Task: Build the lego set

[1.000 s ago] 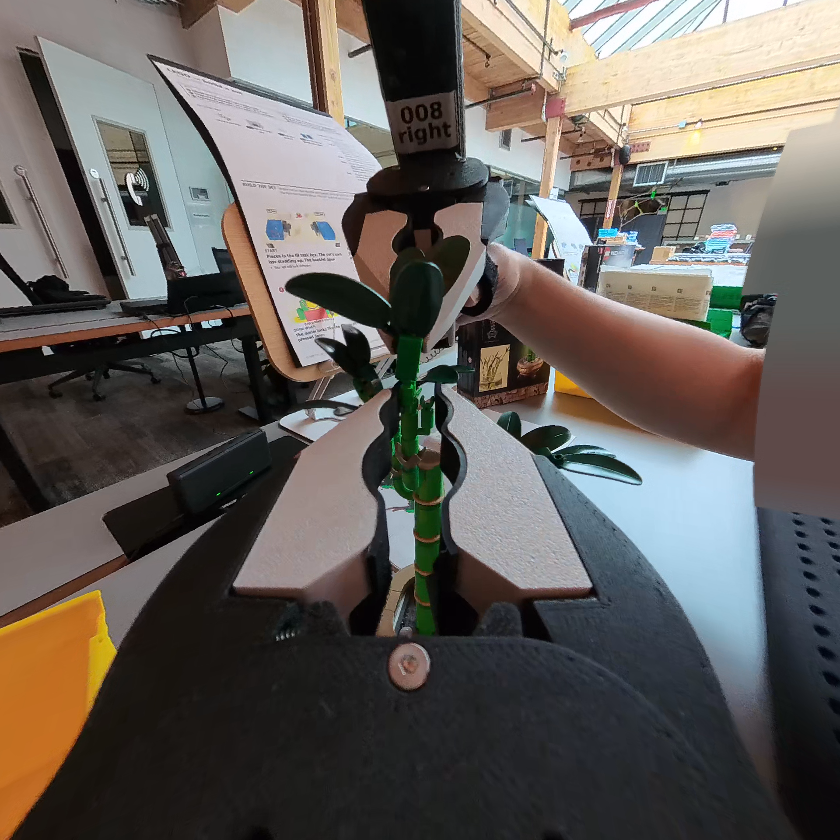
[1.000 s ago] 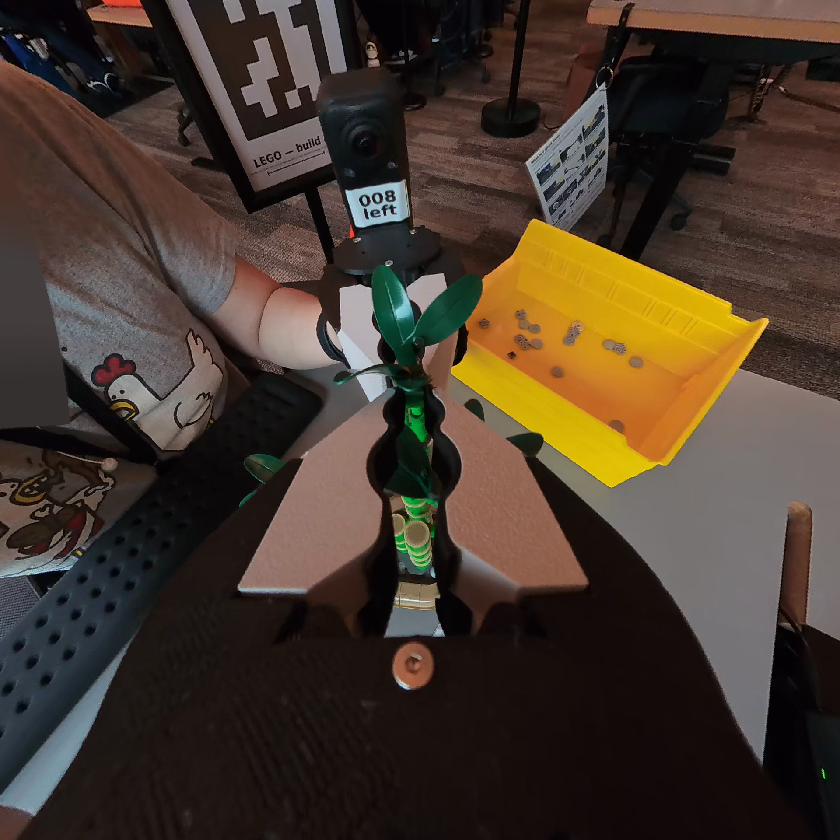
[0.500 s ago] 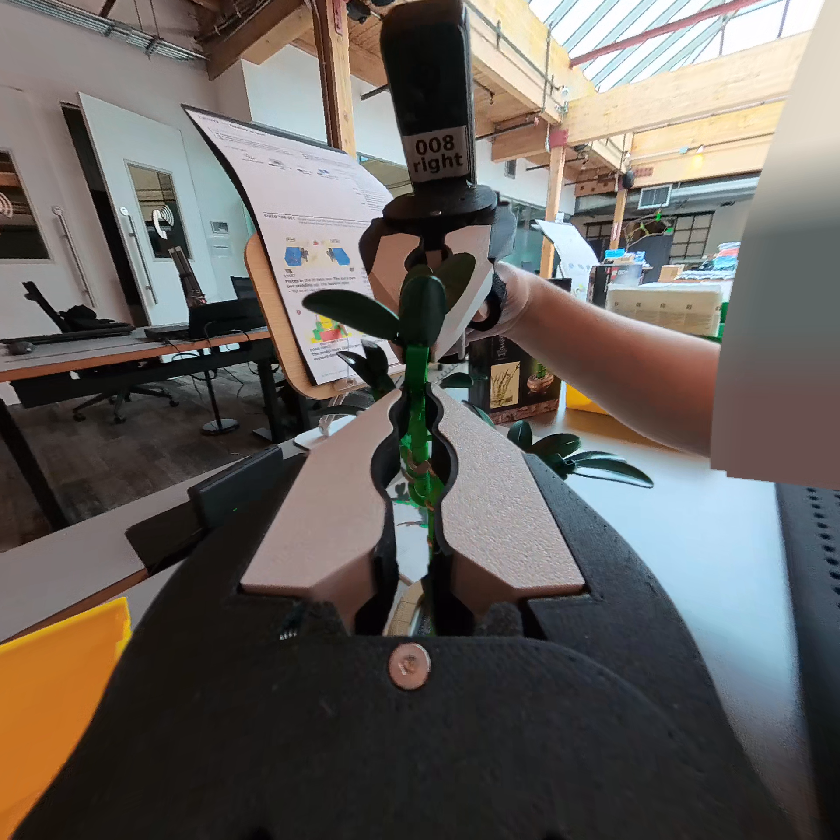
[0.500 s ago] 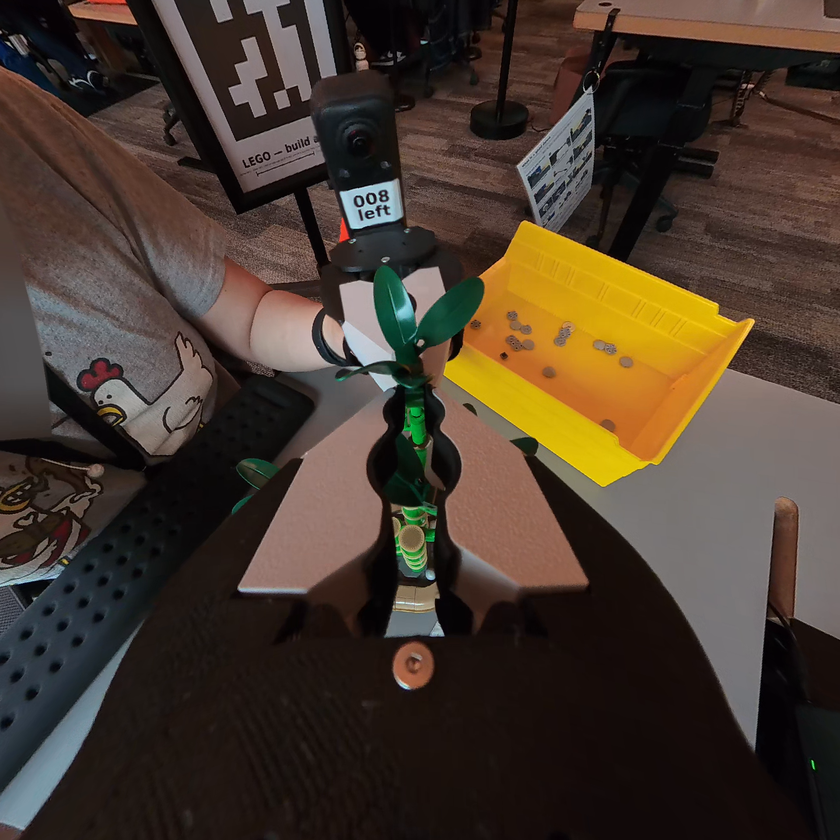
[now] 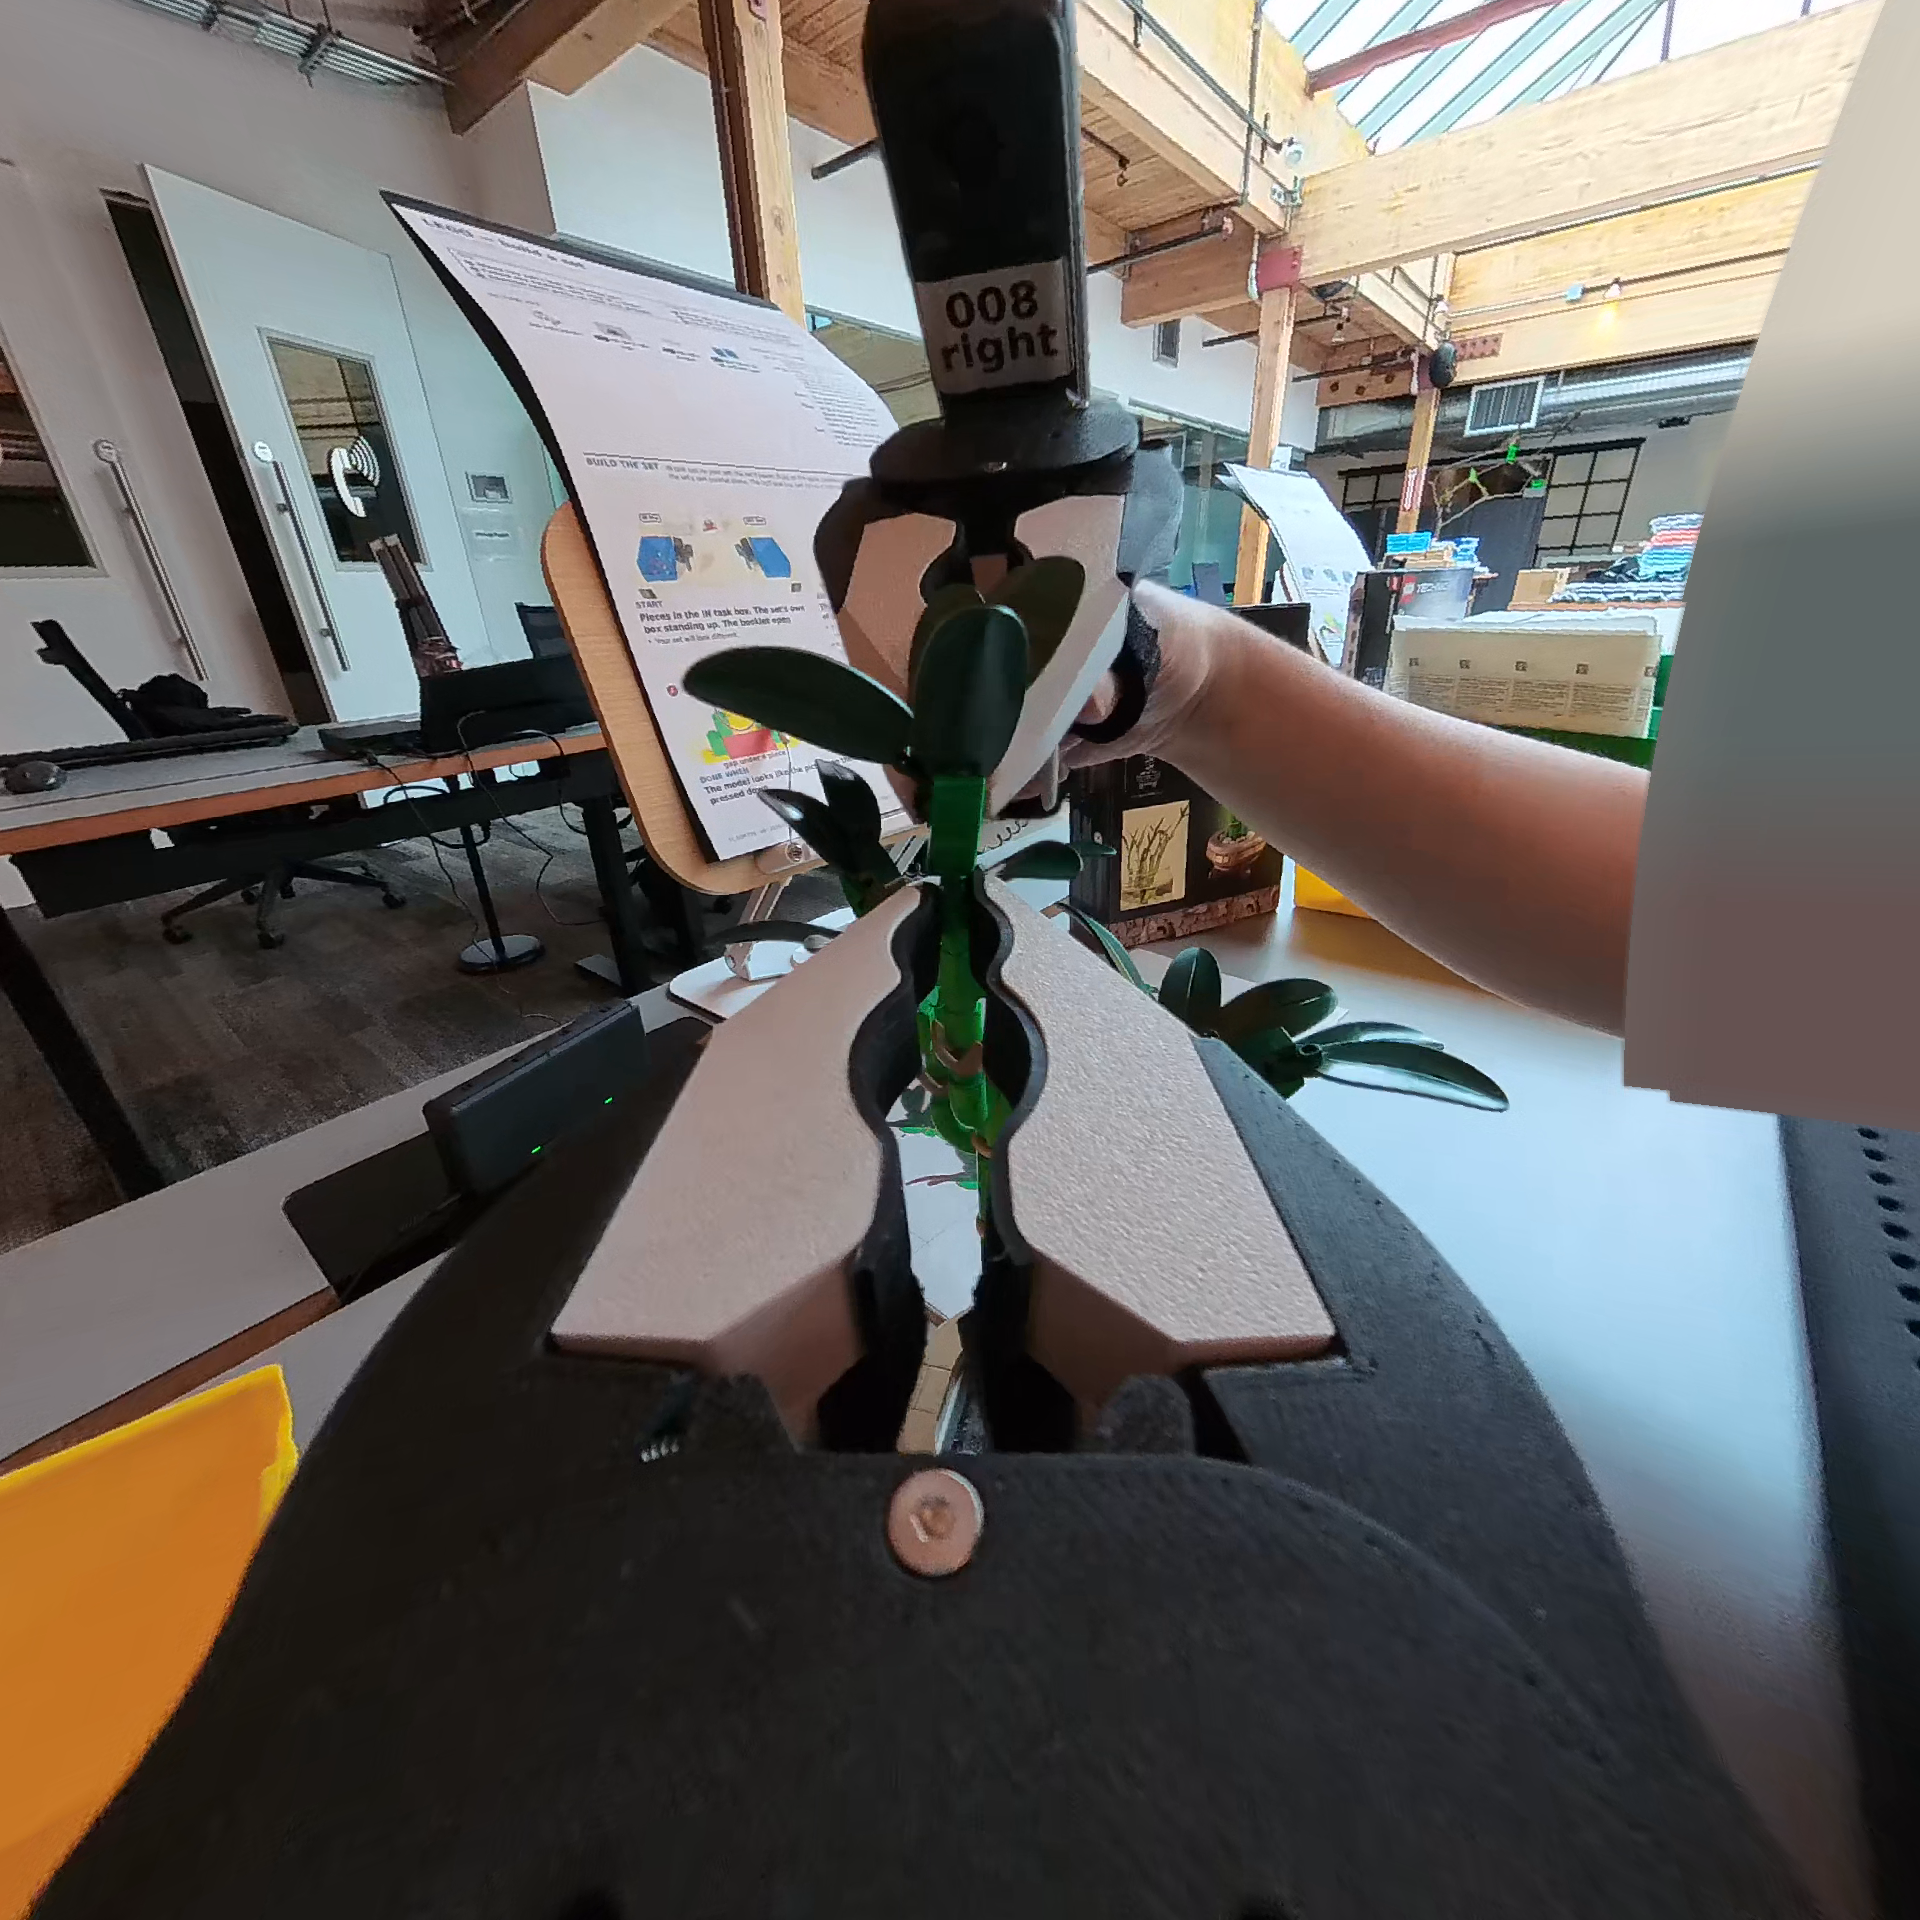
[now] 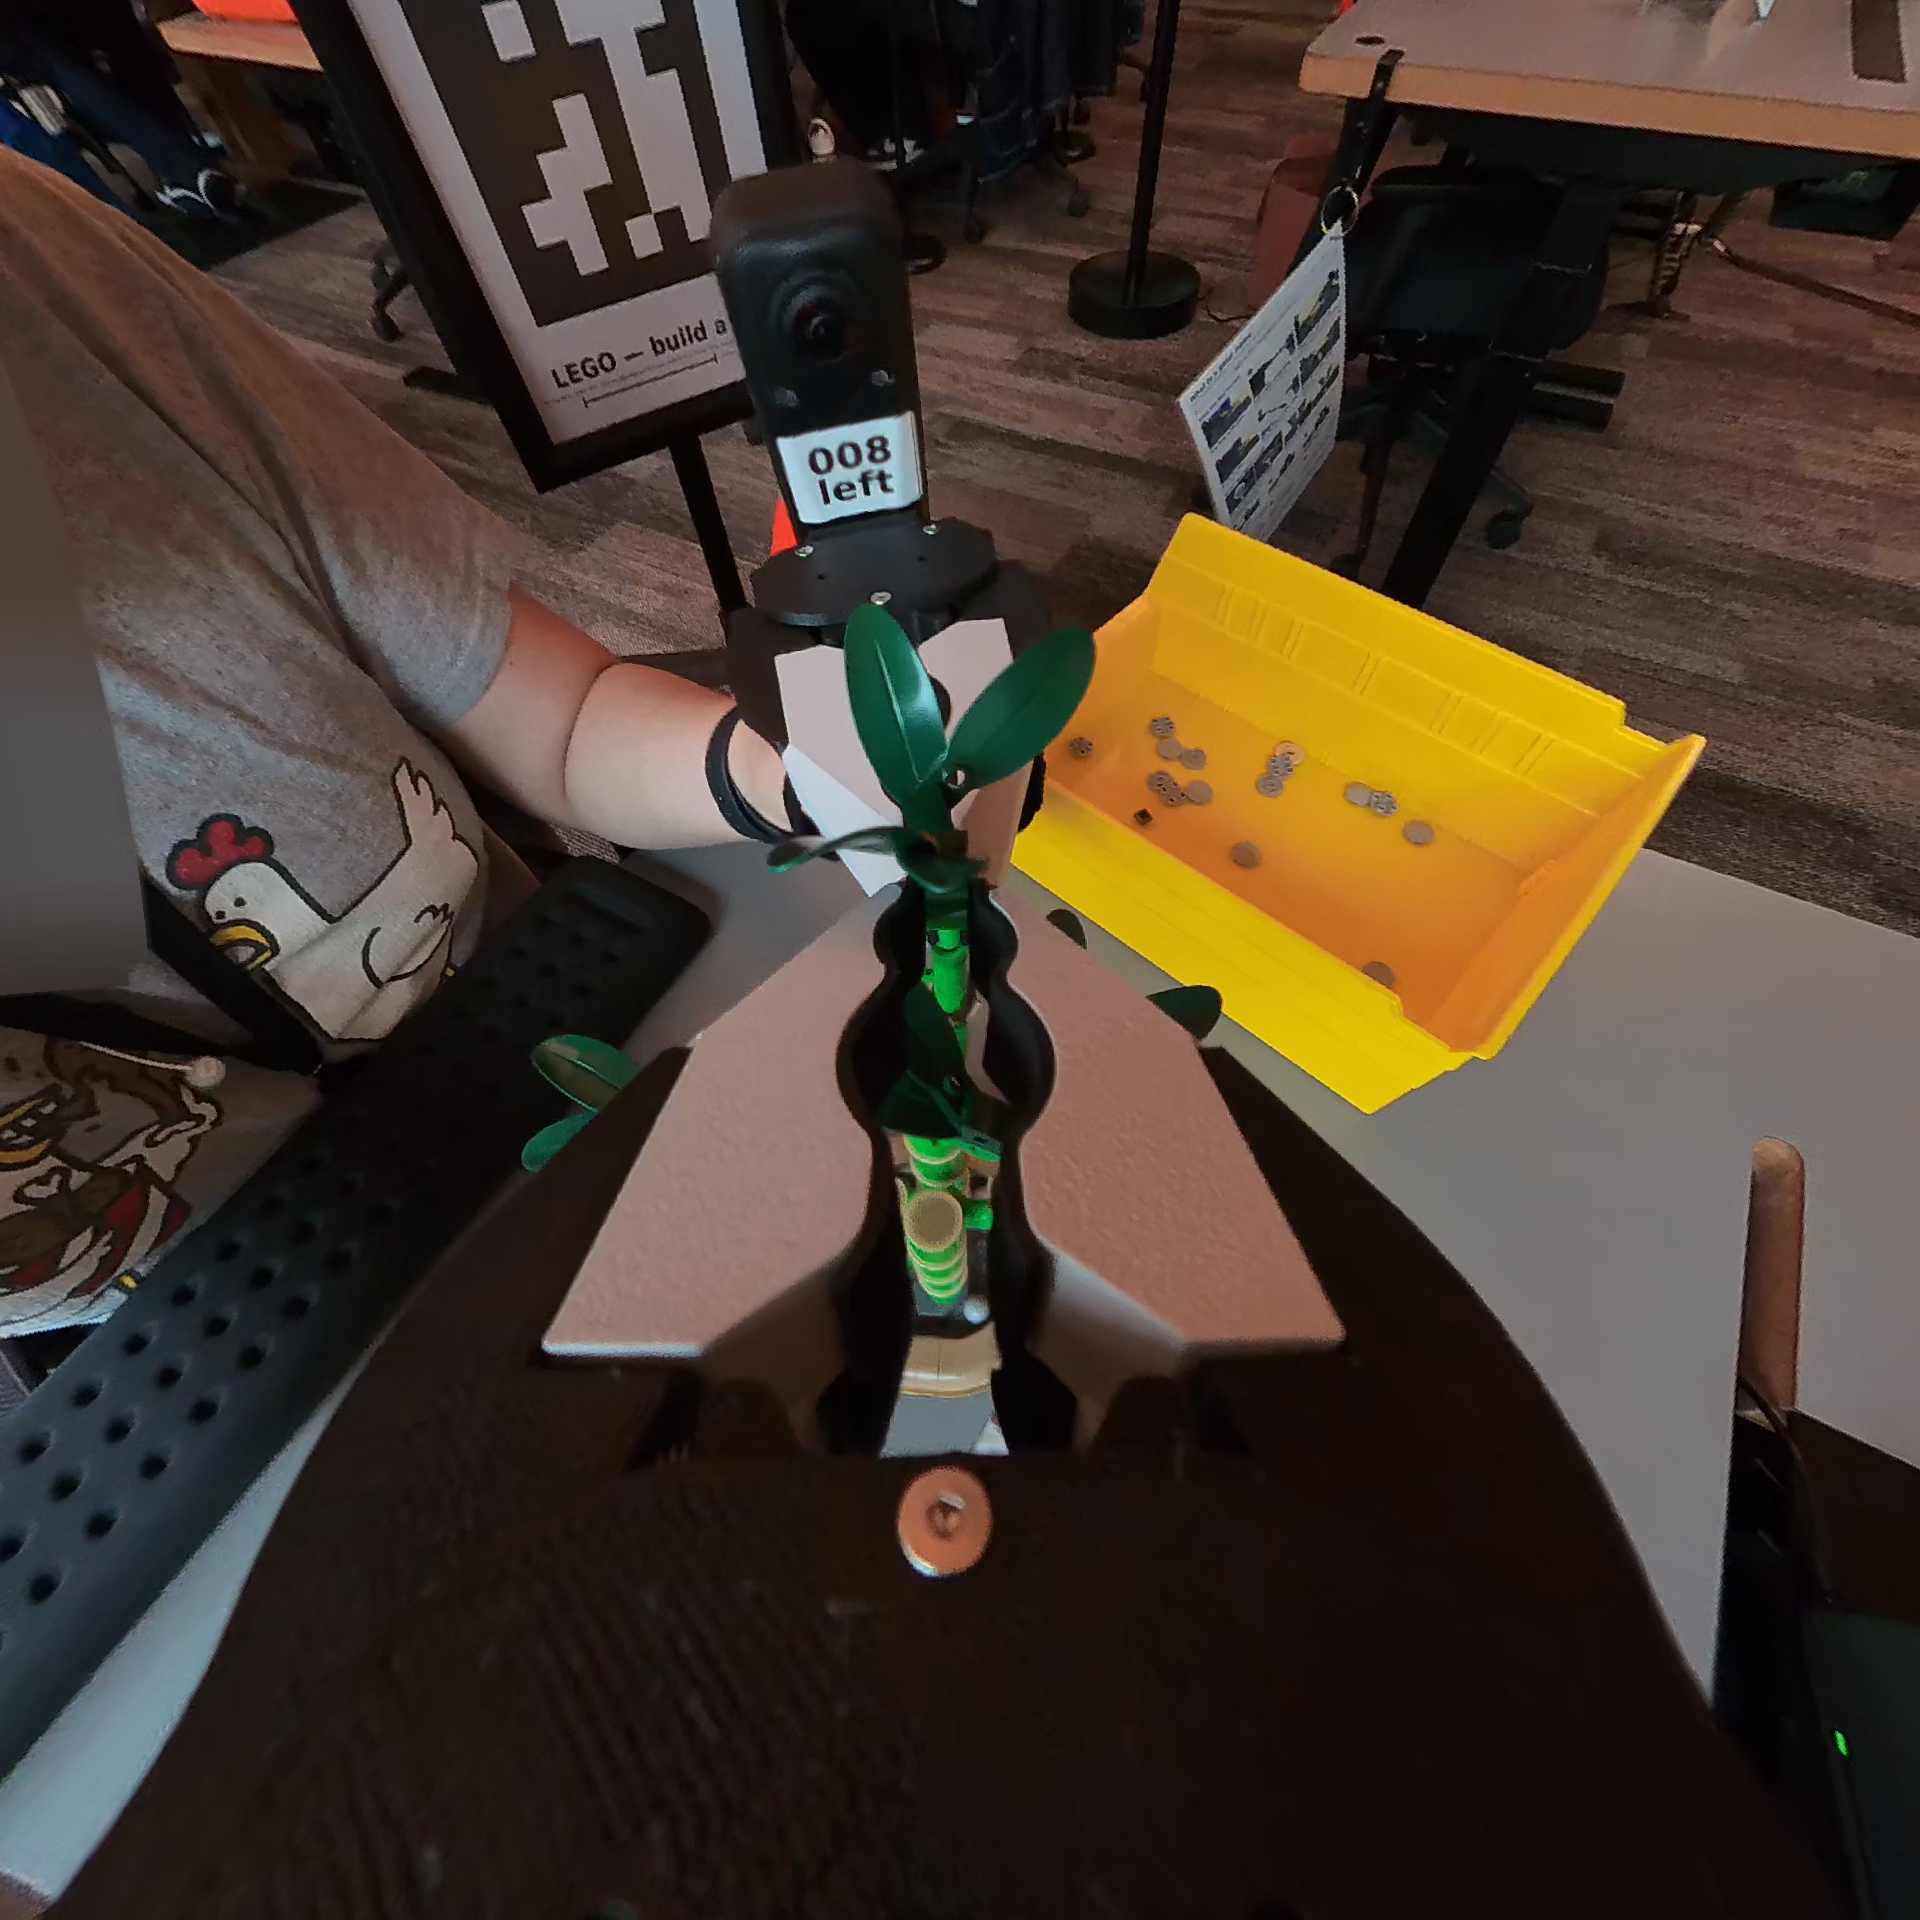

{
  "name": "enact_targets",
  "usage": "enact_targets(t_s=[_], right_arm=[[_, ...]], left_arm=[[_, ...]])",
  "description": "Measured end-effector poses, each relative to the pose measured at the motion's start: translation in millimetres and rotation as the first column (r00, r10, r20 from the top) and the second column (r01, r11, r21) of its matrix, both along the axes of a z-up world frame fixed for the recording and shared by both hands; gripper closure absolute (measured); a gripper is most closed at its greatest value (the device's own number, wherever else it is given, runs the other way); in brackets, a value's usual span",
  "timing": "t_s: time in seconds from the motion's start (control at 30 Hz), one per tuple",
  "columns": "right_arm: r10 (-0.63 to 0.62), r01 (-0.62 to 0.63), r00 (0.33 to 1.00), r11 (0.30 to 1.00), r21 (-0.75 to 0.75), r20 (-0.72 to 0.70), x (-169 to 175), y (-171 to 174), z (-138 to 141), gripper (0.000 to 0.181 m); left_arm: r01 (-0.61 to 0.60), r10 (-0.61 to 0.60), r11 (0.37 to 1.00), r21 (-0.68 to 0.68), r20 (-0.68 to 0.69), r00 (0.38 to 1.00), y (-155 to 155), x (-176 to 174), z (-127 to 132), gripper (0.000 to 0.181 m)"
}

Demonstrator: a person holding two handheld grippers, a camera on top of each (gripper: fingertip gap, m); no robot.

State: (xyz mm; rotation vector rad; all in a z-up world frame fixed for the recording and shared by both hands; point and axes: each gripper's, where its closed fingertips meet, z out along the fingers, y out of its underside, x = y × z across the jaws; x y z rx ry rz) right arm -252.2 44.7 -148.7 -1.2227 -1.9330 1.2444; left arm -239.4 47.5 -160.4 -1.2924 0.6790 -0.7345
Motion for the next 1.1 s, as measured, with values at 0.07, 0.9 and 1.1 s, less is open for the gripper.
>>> enact_targets(t_s=[0.07, 0.9, 1.1], right_arm=[[0.004, -0.004, 1.0, 1.0, 0.022, 0.01, 1, 0, -1, 0.175], [-0.079, 0.08, 0.984, 0.997, 0.0, -0.158, 2, 3, 23, 0.145], [-0.063, 0.074, 0.997, 0.939, 0.337, -0.043, 2, -11, 32, 0.147]], left_arm=[[-0.007, 0.007, 1.0, -0.002, -0.012, 1.0, 1, 1, 0, 0.179], [0.02, -0.017, 0.999, -0.04, 0.057, 0.998, 0, -7, -1, 0.164], [0.03, -0.028, 0.999, -0.028, 0.087, 0.996, -6, -10, -2, 0.171]])
